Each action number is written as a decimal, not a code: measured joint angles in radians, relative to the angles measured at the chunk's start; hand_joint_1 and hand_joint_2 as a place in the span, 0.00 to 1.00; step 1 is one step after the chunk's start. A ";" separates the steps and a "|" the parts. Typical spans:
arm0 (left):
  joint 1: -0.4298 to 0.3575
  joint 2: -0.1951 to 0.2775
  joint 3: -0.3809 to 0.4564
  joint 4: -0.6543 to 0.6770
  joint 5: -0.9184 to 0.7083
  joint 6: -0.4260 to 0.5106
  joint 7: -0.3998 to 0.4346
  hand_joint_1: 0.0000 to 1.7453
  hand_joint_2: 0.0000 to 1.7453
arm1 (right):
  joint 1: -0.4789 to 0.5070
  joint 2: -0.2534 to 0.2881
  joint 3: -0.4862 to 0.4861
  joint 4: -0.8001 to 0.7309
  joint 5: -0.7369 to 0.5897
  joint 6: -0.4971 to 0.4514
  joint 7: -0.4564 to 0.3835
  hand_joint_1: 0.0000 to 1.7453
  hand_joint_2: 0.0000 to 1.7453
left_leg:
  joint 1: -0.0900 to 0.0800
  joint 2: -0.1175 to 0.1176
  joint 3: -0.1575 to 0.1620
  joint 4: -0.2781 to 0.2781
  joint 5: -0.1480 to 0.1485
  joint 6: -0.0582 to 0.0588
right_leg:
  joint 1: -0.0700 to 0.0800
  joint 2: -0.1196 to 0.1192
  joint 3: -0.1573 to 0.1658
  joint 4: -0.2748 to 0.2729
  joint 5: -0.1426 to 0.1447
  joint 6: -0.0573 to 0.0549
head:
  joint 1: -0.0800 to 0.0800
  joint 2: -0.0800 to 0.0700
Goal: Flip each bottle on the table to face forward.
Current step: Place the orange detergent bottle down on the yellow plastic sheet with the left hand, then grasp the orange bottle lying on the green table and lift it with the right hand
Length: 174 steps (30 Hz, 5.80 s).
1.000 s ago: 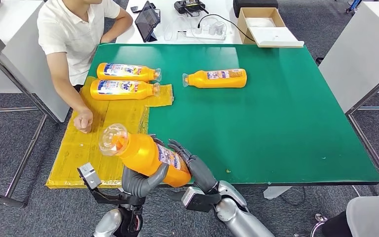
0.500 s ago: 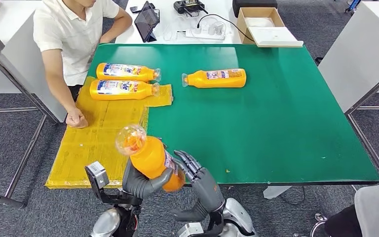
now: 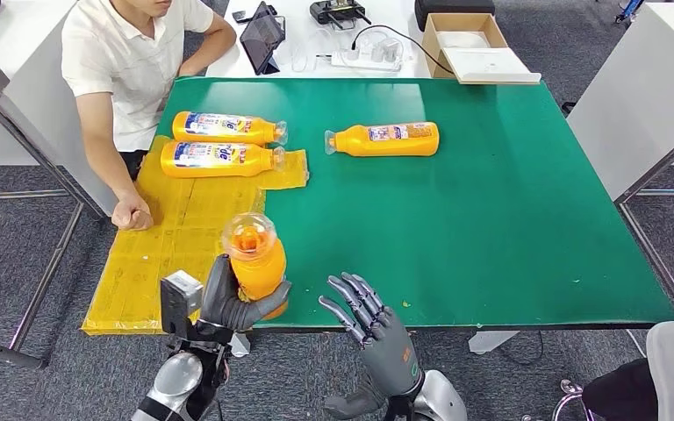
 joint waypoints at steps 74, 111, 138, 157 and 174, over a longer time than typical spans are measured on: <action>-0.305 -0.129 0.353 0.586 0.124 -0.302 -0.271 0.00 1.00 | -0.067 0.048 0.008 0.163 -0.221 0.057 -0.014 0.00 0.00 | 0.000 -0.005 0.002 0.000 0.002 -0.001 | 0.000 -0.006 0.004 0.001 0.000 0.000 | 0.000 0.000; 0.199 -0.123 0.183 -0.263 0.214 -0.122 -0.288 0.00 1.00 | -0.252 -0.114 -0.387 0.519 0.252 0.082 0.274 0.00 1.00 | -0.001 -0.005 -0.001 0.000 0.002 0.000 | -0.001 -0.006 0.001 0.000 0.000 0.000 | 0.000 0.000; 0.136 -0.107 0.087 -0.183 0.291 -0.176 -0.229 0.00 1.00 | -0.520 -0.081 -0.324 0.916 0.247 0.271 0.398 0.79 1.00 | -0.001 0.002 0.009 0.000 0.002 0.000 | 0.000 -0.002 0.008 -0.001 0.001 0.000 | 0.000 0.000; 0.103 -0.101 0.072 -0.145 0.359 -0.274 -0.168 0.00 1.00 | -0.610 -0.110 -0.282 0.996 0.252 0.441 0.513 0.96 1.00 | -0.001 0.005 0.020 0.000 0.000 0.000 | 0.000 0.003 0.018 -0.001 0.001 0.001 | 0.000 0.000; 0.105 -0.100 0.055 -0.097 0.333 -0.027 -0.019 0.00 1.00 | -0.392 -0.049 -0.376 0.768 -0.075 0.294 0.163 1.00 1.00 | 0.001 0.003 0.012 0.000 0.001 0.000 | 0.001 0.003 0.012 -0.001 0.001 0.001 | 0.000 0.000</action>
